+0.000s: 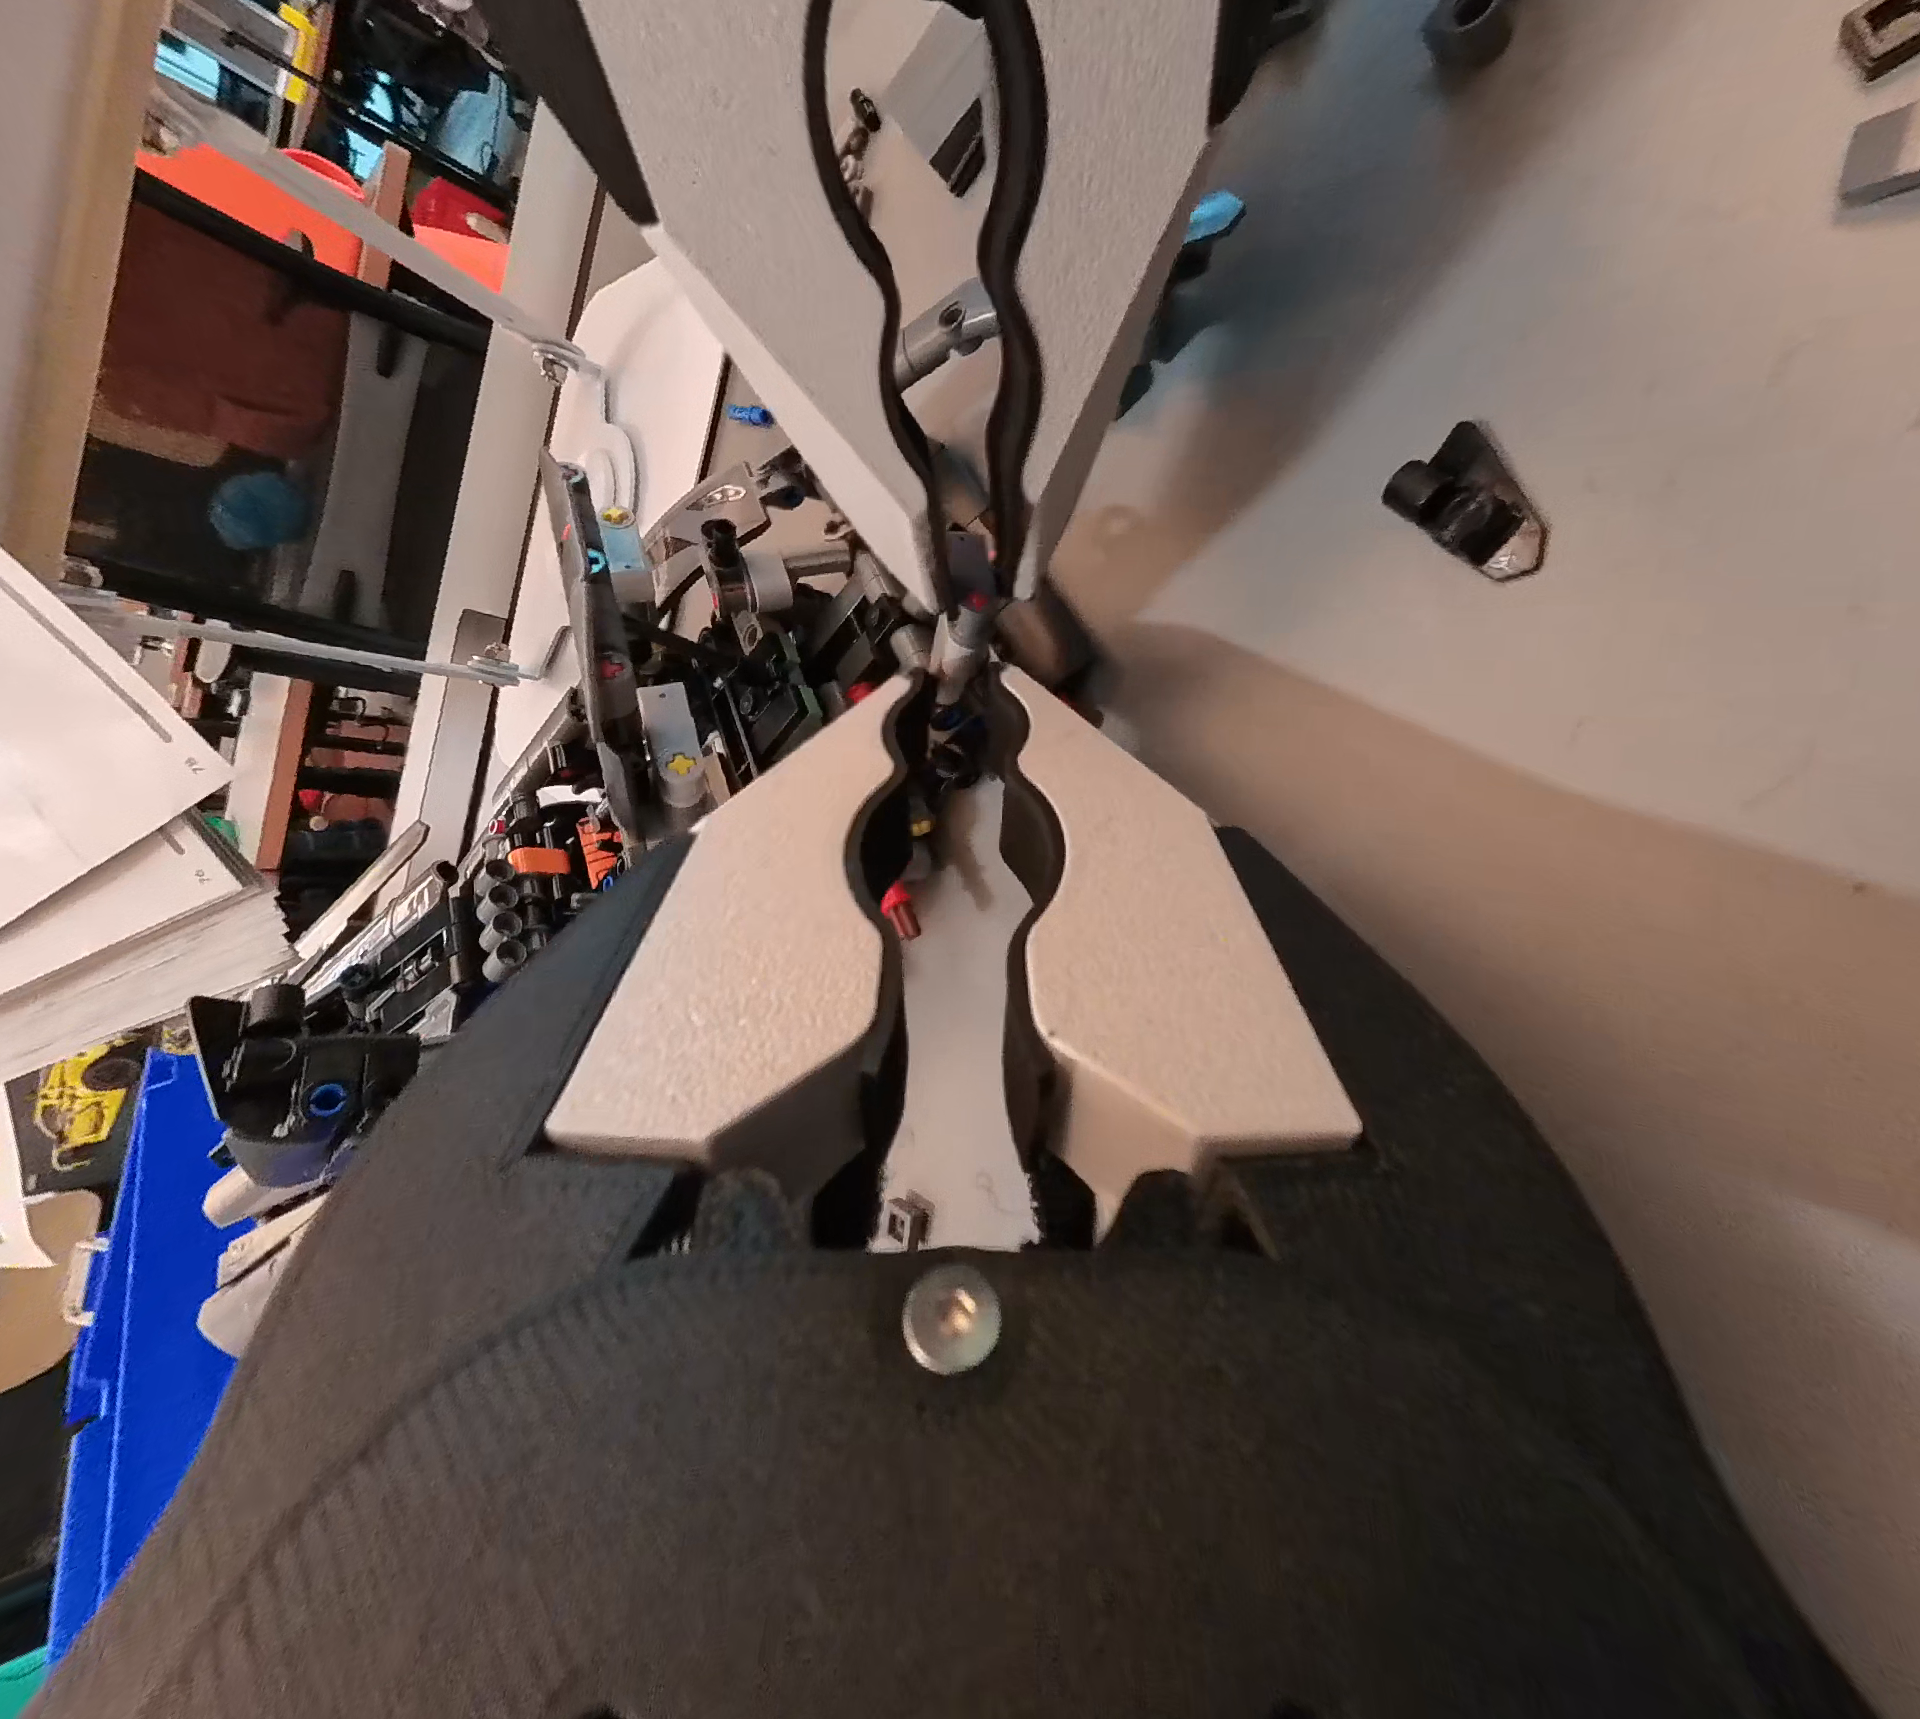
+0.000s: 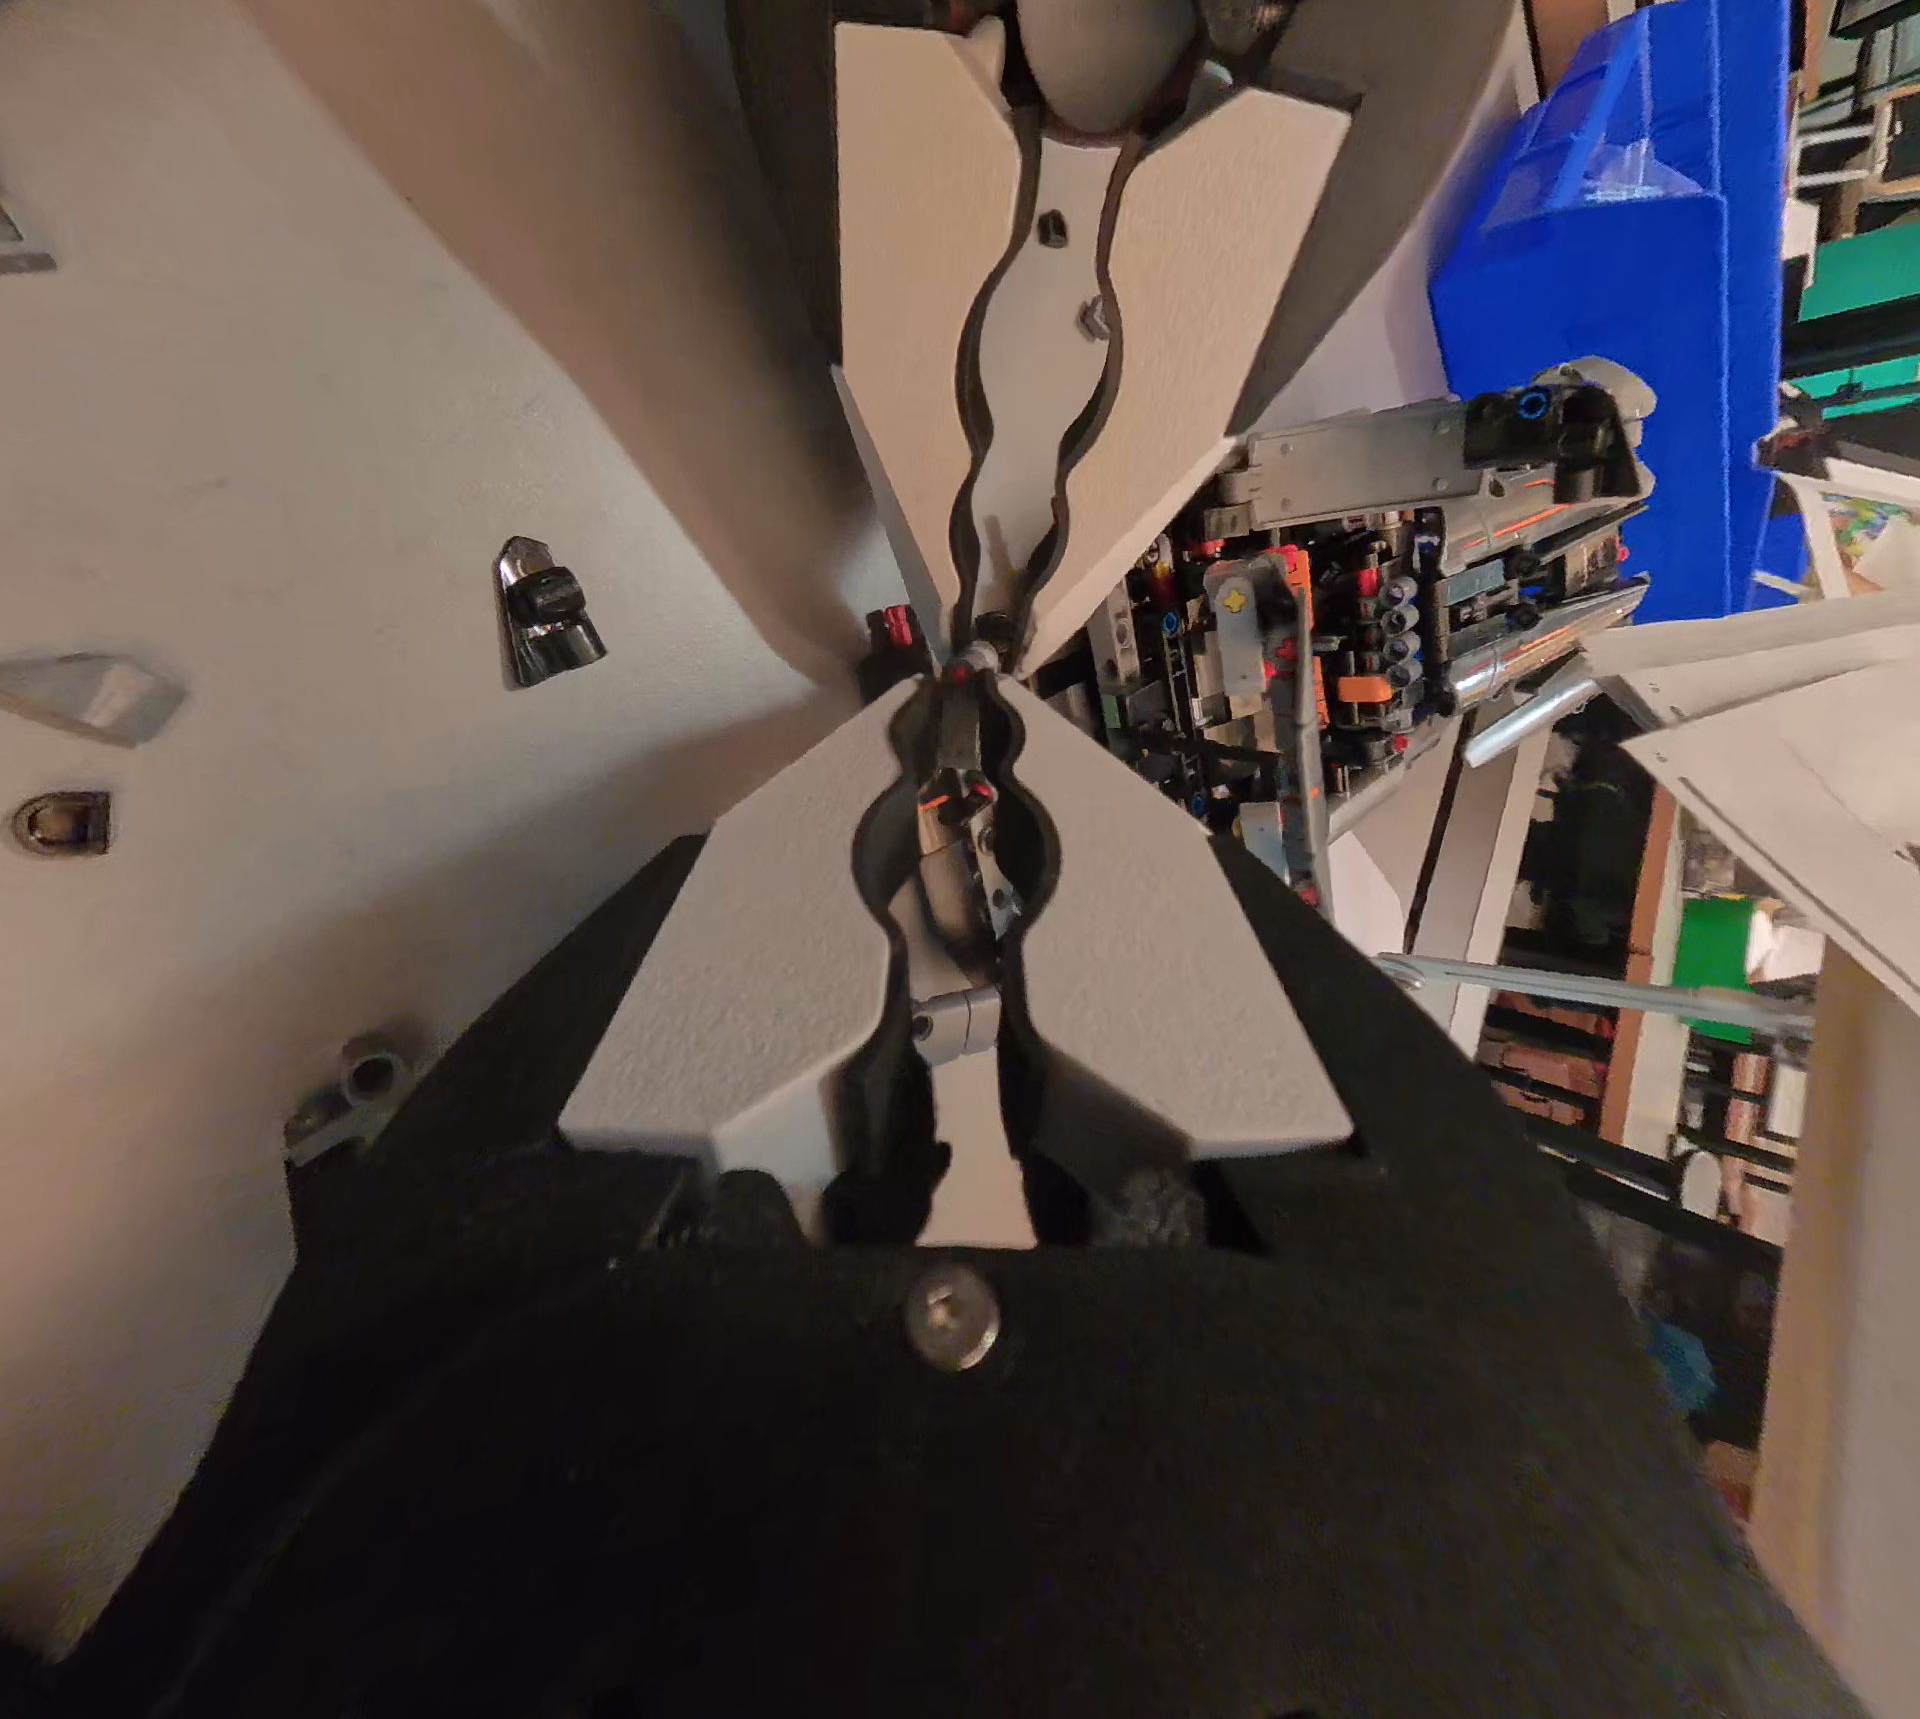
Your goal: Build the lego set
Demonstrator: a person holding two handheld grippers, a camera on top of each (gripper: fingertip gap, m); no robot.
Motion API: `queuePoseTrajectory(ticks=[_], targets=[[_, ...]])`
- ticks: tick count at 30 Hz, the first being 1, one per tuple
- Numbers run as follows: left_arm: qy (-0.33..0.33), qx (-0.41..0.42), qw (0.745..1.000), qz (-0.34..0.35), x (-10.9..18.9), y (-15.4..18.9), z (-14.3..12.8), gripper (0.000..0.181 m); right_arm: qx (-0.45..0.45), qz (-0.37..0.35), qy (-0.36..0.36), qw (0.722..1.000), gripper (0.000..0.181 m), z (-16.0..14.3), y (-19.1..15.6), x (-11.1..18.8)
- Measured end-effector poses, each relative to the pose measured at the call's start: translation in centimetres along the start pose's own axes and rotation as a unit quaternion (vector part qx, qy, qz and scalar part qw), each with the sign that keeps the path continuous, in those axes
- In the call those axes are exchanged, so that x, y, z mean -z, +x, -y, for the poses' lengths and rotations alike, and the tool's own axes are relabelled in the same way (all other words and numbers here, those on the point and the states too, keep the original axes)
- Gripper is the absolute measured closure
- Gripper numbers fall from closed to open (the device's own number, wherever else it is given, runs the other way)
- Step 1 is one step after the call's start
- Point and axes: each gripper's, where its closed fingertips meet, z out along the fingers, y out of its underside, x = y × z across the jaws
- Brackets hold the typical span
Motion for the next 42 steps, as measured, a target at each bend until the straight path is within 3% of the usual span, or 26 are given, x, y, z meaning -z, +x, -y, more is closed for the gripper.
queuePoseTrajectory(ticks=[13, 23, 42], targets=[[-0.005, -0.009, 1.0, -0.013, -0.1, 0.6, -0.1, 0.173, 0.038, 0.018, -0.006, 0.999, 0.181, -0.2, -1.0, 0.1], [-0.005, -0.01, 1.0, -0.011, -0.2, 0.6, -0.1, 0.173, -0.028, 0.043, 0.0, 0.999, 0.171, -1.1, -1.1, -0.3], [0.007, 0.01, 1.0, -0.005, 0.1, 0.0, 0.2, 0.176, -0.059, 0.031, 0.015, 0.998, 0.168, -0.6, -0.3, -0.2]])
